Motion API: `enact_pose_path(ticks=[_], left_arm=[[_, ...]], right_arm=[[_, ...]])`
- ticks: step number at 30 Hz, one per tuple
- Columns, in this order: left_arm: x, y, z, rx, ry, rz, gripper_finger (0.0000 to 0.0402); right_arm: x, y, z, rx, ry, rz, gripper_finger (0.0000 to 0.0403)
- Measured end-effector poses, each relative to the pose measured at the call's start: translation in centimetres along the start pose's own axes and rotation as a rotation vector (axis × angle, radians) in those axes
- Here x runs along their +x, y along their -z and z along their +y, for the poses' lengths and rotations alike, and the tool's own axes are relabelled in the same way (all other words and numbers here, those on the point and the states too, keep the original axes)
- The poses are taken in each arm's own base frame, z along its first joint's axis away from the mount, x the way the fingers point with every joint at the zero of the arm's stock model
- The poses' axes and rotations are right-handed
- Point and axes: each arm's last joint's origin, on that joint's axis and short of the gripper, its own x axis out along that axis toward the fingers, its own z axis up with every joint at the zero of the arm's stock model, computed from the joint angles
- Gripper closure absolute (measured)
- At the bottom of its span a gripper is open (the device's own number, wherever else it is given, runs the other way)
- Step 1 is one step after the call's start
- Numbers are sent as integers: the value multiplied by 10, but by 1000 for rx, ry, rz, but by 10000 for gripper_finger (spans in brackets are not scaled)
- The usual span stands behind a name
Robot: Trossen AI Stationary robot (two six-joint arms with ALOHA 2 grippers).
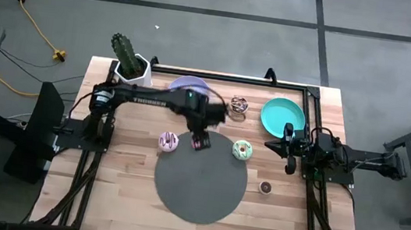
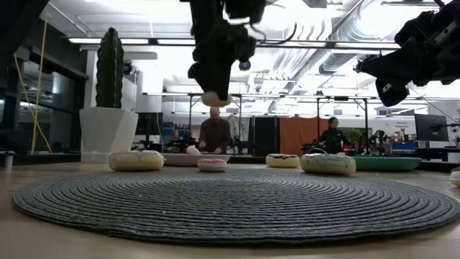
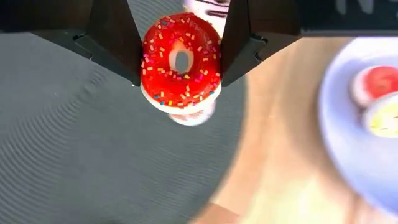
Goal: Pick & Place donuts
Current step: Put the small red doughnut on the purple plate
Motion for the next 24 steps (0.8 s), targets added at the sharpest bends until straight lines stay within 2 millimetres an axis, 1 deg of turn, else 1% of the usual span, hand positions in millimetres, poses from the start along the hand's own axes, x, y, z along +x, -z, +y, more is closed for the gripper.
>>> enact_pose_path(ticks=[5, 9, 16, 24], left_arm=[[0, -10, 39, -100, -24, -8, 211], [-1, -14, 66, -170, -40, -13, 211], [-3, -17, 101, -257, -61, -18, 211], [10, -21, 134, -333, -83, 0, 211]], right_arm=[[0, 0, 0, 0, 0, 0, 402], [0, 0, 0, 0, 0, 0, 402], [0, 0, 0, 0, 0, 0, 402], [0, 0, 0, 0, 1, 0, 402]])
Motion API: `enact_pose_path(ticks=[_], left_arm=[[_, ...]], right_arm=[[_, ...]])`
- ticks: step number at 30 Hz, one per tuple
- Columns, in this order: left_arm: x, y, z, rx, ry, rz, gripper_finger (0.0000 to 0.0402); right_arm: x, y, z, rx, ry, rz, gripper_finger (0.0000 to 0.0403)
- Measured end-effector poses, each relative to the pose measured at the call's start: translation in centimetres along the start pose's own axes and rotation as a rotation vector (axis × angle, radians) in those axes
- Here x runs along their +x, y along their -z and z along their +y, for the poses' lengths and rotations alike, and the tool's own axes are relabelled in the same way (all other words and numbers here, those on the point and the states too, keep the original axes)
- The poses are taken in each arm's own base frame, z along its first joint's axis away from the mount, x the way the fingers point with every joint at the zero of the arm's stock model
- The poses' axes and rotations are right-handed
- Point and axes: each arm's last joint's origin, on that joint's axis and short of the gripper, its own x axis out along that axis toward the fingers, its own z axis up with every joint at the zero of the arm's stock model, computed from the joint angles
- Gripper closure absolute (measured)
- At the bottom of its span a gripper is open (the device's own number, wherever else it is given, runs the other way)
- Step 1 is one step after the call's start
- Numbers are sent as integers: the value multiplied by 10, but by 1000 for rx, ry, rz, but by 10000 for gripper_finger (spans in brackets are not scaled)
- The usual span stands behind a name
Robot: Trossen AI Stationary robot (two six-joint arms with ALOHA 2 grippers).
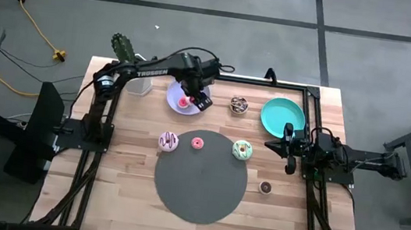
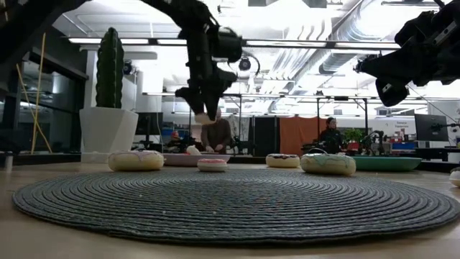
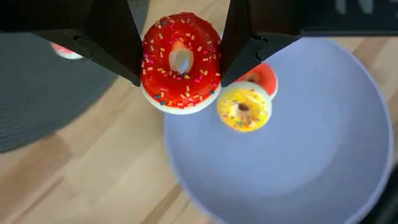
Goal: Pick & Place donuts
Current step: Put the small red doughnut on the purple plate
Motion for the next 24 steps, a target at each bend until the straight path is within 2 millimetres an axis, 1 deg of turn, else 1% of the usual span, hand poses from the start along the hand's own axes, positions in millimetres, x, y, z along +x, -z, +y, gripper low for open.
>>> enact_pose_path(ticks=[8, 17, 21, 24], left_arm=[[14, -8, 24, -31, -28, 34, 211], [16, -15, 54, -38, -49, 26, 211], [15, -18, 68, -8, -56, 22, 211], [18, -19, 74, 37, -59, 28, 211]], right_arm=[[0, 0, 0, 0, -1, 1, 402], [0, 0, 0, 0, 0, 1, 402], [0, 0, 0, 0, 0, 0, 402], [0, 0, 0, 0, 0, 0, 402]])
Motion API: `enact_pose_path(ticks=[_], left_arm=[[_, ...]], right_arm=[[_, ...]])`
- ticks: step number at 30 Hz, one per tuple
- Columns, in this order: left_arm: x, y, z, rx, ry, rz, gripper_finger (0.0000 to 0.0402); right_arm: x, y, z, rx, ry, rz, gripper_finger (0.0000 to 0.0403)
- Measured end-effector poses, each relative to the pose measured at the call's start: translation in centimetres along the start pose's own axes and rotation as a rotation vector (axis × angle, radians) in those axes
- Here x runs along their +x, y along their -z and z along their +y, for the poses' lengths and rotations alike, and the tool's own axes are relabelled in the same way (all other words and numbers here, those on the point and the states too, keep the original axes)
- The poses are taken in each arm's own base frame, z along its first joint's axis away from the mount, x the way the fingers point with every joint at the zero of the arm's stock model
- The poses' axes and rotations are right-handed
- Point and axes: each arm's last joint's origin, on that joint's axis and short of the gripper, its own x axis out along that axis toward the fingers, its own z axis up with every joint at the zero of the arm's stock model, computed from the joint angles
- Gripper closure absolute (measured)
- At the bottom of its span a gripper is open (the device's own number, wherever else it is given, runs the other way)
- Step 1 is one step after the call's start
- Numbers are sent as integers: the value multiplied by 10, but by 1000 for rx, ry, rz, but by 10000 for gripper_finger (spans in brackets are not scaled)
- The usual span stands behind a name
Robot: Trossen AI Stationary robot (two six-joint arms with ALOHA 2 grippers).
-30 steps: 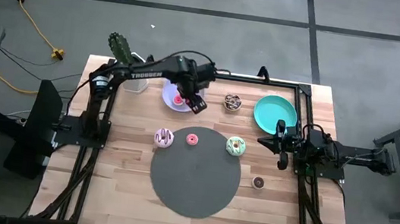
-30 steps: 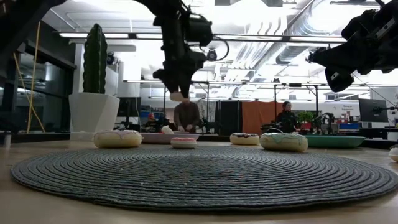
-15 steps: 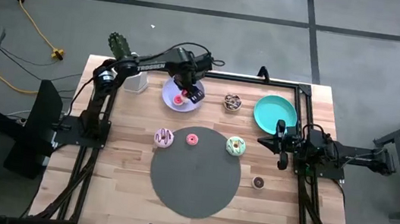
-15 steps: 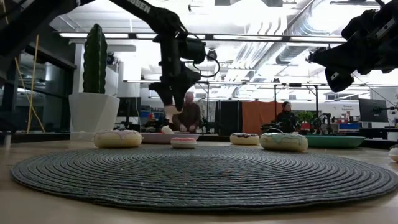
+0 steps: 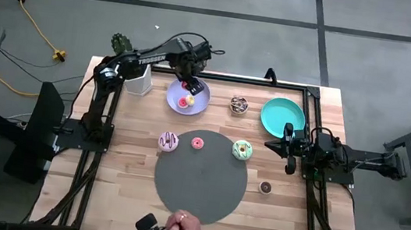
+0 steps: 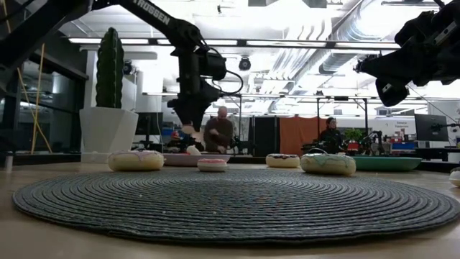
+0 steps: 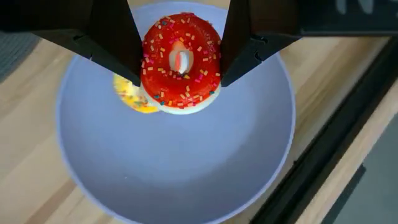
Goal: Pick & Place donuts
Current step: Put the small red doughnut on the purple plate
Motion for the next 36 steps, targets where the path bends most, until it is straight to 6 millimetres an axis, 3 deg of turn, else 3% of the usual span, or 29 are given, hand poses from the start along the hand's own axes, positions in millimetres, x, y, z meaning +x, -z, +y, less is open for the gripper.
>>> enact_pose_path(ticks=[5, 14, 22, 36], left_arm=[[6, -2, 6, 149, 3, 13, 211], [36, -5, 9, 566, 2, 85, 211], [54, -9, 16, 711, -43, 107, 211], [55, -8, 22, 1076, -1, 125, 212]], right_arm=[[0, 0, 0, 0, 0, 0, 402], [0, 0, 0, 0, 0, 0, 402], [0, 0, 0, 0, 0, 0, 402], [0, 0, 0, 0, 0, 1, 402]])
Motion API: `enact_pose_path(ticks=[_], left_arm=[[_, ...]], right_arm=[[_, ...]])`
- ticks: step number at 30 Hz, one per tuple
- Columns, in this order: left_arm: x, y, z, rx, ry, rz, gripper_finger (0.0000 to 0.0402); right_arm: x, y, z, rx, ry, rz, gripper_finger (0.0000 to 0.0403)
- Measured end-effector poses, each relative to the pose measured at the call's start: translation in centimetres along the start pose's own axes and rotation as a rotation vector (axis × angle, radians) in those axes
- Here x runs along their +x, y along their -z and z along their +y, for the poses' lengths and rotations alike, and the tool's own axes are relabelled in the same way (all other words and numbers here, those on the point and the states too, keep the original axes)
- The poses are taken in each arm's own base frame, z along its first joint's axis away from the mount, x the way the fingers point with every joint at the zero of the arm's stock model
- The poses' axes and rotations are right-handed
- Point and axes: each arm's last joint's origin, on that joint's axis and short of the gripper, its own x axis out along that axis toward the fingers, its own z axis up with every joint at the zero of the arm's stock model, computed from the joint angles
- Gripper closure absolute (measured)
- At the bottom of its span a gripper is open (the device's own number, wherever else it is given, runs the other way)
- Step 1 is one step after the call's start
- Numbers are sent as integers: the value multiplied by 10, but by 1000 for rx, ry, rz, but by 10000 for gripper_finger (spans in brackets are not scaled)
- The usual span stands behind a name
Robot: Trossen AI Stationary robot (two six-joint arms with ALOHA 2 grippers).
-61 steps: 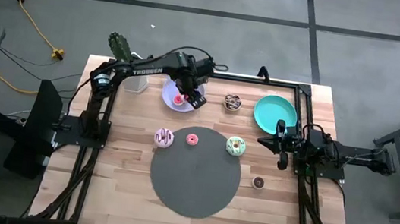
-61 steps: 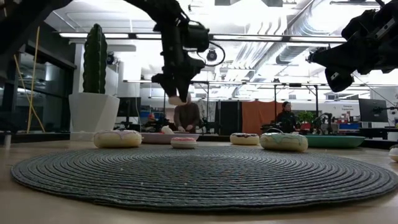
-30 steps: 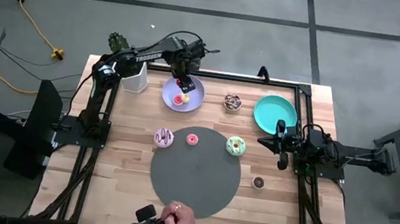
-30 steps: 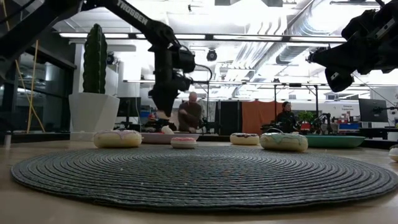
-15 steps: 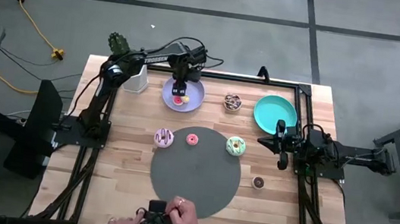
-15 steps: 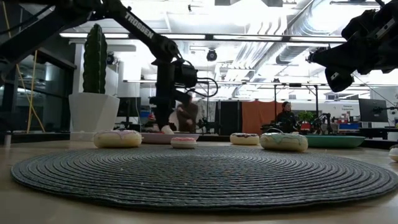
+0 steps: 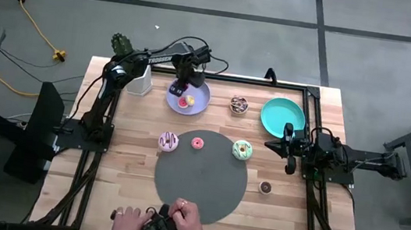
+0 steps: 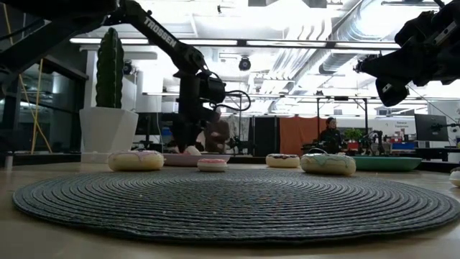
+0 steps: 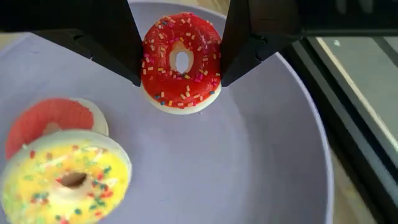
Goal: Pick & Place donuts
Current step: Put the small red doughnut on the purple plate
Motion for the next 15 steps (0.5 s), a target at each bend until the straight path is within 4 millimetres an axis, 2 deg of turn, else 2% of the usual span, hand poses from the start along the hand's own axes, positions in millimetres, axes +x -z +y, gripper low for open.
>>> enact_pose_path(ticks=[10, 15], left_arm=[[0, 0, 1, 44, 9, -42, 212], [0, -3, 0, 44, 50, -134, 212]], right_arm=[[0, 0, 0, 0, 0, 0, 402], [0, 0, 0, 0, 0, 0, 402]])
